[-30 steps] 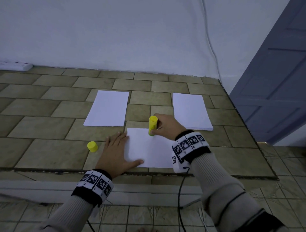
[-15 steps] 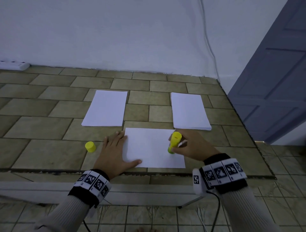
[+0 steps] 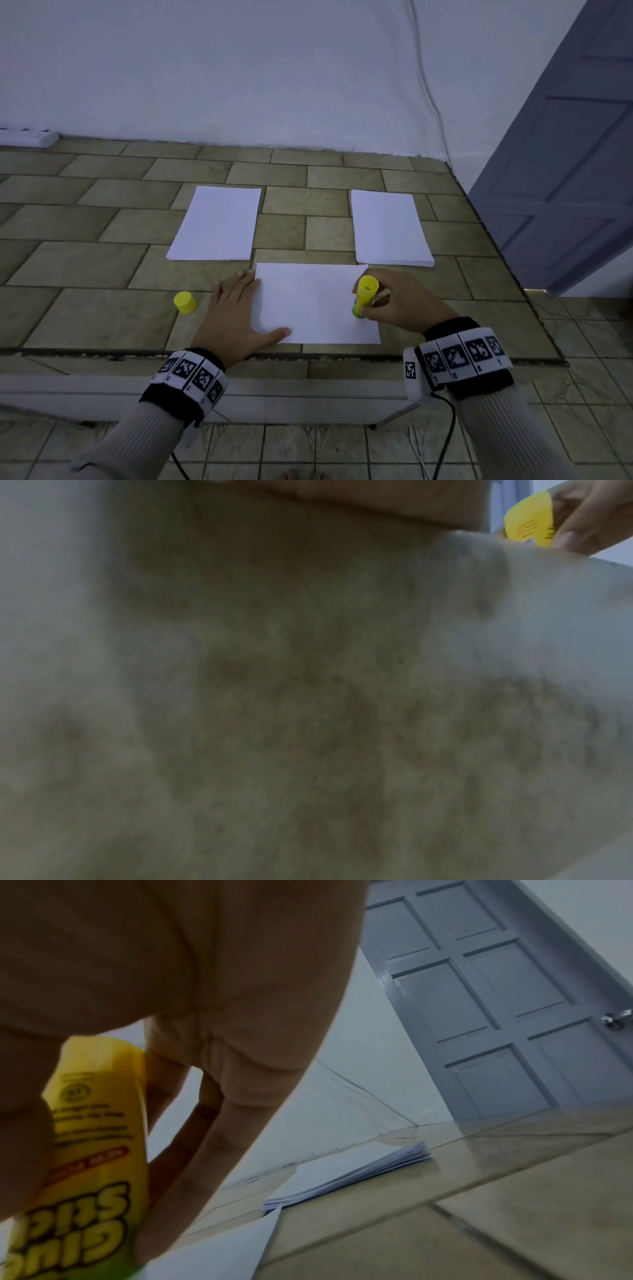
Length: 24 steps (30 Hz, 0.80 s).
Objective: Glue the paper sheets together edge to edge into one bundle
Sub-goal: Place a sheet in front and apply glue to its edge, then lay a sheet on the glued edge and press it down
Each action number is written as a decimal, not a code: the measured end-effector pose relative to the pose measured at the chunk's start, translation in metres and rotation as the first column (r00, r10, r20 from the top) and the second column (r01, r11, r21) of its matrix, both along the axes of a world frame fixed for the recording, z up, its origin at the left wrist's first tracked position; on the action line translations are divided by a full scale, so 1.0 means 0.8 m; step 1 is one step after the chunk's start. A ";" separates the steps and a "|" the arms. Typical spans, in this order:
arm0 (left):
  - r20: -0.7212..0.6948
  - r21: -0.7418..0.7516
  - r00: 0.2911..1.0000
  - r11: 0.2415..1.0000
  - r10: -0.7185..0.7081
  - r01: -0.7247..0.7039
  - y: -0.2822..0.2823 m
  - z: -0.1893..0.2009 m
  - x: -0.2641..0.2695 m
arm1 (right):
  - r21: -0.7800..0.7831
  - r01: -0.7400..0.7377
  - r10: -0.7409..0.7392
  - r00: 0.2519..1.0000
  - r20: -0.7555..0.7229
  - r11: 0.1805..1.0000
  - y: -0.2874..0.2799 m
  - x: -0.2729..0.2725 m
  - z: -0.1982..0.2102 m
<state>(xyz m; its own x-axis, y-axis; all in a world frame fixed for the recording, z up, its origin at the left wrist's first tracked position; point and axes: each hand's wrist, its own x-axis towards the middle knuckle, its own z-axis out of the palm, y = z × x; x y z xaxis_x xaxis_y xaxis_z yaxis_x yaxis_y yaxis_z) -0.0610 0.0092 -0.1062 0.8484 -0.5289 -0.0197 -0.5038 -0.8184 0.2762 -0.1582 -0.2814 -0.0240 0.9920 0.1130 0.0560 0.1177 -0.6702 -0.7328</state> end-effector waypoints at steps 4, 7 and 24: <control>-0.011 -0.014 1.000 1.000 0.000 0.000 -0.001 0.002 -0.001 | -0.060 0.061 -0.061 0.998 0.004 0.996 -0.013 0.030 0.000; -0.013 0.009 1.000 1.000 0.000 0.000 -0.001 0.003 -0.001 | -0.100 0.133 -0.130 0.991 0.030 0.986 -0.021 0.057 -0.001; -0.010 -0.035 1.000 0.999 0.006 -0.006 0.000 -0.001 0.001 | -0.540 0.284 -0.430 0.888 -0.164 0.792 -0.033 0.038 -0.001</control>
